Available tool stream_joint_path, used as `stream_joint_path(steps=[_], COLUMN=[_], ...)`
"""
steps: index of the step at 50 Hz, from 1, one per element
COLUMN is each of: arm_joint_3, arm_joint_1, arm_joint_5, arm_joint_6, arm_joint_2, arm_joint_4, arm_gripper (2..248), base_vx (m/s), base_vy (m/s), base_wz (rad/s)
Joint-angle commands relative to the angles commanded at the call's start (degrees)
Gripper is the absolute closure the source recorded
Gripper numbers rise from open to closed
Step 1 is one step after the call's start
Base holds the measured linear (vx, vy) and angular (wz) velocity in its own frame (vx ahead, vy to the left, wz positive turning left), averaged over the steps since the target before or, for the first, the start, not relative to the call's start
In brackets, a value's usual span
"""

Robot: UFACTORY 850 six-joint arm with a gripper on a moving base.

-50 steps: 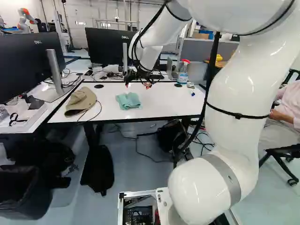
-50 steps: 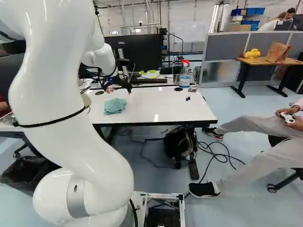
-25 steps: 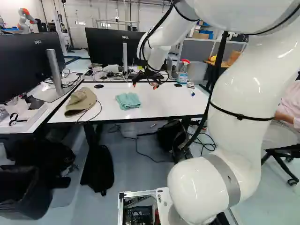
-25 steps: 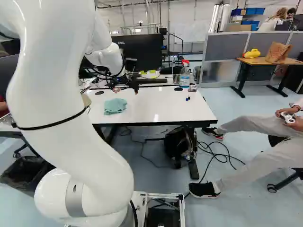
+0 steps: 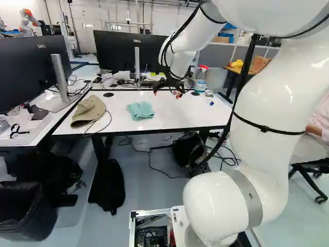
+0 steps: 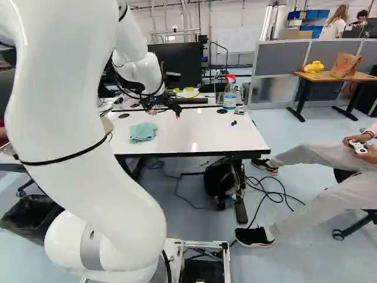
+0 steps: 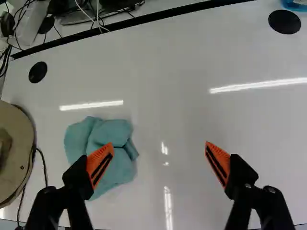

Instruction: Clean the table with the green towel

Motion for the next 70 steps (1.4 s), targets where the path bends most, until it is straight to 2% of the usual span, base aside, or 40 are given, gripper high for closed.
stream_joint_path(steps=[13, 41, 70], arm_joint_3=[0.7, 2.5, 8.4], arm_joint_1=[-2.4, -2.5, -2.6], arm_joint_5=[0.0, 2.3, 10.0], arm_joint_6=[0.0, 0.0, 0.0], arm_joint_2=[0.7, 1.4, 4.1], arm_joint_4=[0.0, -0.4, -1.7], arm_gripper=[3, 3, 3], base_vx=[0.0, 0.0, 0.0], base_vy=[0.0, 0.0, 0.0], base_wz=[0.0, 0.0, 0.0])
